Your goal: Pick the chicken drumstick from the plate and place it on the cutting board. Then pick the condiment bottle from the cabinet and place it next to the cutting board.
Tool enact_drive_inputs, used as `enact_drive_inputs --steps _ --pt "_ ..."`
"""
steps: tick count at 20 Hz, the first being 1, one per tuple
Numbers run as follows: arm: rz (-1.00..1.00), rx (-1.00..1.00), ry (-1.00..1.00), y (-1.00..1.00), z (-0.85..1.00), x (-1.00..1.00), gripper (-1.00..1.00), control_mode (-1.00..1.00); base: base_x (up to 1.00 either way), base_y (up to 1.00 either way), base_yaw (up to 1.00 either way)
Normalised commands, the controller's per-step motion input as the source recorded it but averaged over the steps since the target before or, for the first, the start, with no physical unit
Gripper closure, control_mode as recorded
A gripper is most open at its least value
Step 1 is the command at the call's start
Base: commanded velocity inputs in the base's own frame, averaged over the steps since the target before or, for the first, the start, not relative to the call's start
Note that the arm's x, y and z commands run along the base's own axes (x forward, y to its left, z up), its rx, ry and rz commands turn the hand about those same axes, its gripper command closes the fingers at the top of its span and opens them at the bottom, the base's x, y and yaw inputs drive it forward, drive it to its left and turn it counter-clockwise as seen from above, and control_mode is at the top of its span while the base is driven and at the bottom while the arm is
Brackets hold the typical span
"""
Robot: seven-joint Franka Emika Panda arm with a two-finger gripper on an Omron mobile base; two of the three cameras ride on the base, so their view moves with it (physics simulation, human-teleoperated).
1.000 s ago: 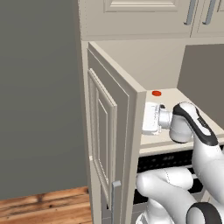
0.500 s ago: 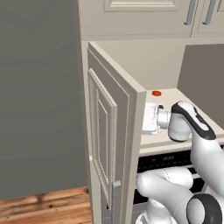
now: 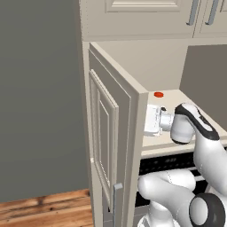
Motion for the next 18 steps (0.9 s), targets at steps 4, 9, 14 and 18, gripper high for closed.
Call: enact_drive_inputs --steps 4,9,14,18 --pt "0.00 0.03 0.00 0.00 0.00 0.00 -1.00 -1.00 0.00 0.00 0.00" --pt "0.00 0.03 0.00 0.08 0.00 0.00 -1.00 -1.00 0.00 0.00 0.00" --pt "0.00 0.01 0.00 0.15 0.00 0.00 -1.00 -1.00 0.00 0.00 0.00" --pt "0.00 0.00 0.00 0.16 0.00 0.00 -1.00 -1.00 0.00 0.00 0.00"
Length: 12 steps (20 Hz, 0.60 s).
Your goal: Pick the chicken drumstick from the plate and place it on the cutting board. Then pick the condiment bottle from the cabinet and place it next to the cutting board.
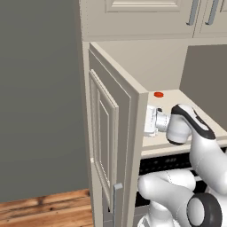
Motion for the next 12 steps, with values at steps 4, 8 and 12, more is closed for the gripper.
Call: enact_drive_inputs --steps 4,8,12 --pt "0.00 0.00 0.00 0.06 0.00 0.00 -1.00 -1.00 0.00 0.00 0.00" --pt "0.00 0.00 0.01 0.00 0.00 0.00 1.00 -1.00 0.00 0.00 0.00" --pt "0.00 0.00 0.00 0.00 0.00 0.00 1.00 -1.00 0.00 0.00 0.00"
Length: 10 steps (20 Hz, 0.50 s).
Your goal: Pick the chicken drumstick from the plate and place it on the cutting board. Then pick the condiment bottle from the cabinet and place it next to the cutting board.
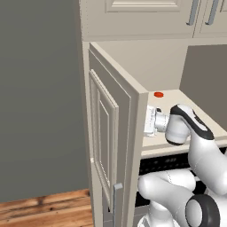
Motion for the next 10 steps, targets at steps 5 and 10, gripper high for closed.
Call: enact_drive_inputs --steps 5,10 --pt "0.00 0.00 0.00 0.00 0.00 0.00 1.00 -1.00 0.00 0.00 0.00" --pt "0.00 0.00 0.00 0.00 0.00 0.00 1.00 -1.00 0.00 0.00 0.00"
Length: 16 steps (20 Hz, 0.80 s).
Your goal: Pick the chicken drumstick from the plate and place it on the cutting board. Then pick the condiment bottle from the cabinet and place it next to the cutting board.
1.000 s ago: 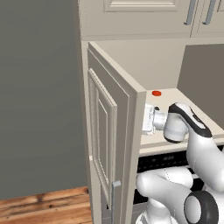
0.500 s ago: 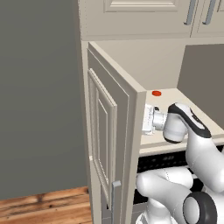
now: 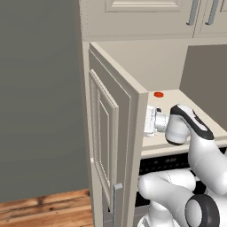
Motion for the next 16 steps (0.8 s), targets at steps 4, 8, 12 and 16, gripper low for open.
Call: enact_drive_inputs --steps 4,8,12,16 --pt "0.00 0.00 0.00 0.00 0.00 0.00 1.00 -1.00 0.00 0.00 0.00" --pt "0.00 0.00 0.01 0.00 0.00 -0.09 1.00 -1.00 0.00 0.00 0.00" --pt "0.00 0.00 0.00 0.00 0.08 -0.31 1.00 -1.00 0.00 0.00 0.00" --pt "0.00 0.00 0.00 -0.03 0.16 -0.43 1.00 -1.00 0.00 0.00 0.00"
